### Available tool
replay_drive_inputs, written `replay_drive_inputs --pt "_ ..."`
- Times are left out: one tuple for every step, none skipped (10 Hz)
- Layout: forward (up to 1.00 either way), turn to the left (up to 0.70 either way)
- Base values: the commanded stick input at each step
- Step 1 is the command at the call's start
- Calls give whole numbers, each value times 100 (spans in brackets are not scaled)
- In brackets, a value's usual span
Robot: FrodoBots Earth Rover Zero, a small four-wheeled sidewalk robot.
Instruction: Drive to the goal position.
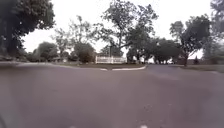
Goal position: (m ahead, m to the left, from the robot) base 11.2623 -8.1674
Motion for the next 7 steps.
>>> replay_drive_inputs --pt "100 -37" --pt "100 -34" --pt "100 -32" --pt "100 0" --pt "100 0" --pt "100 -2" --pt "100 -14"
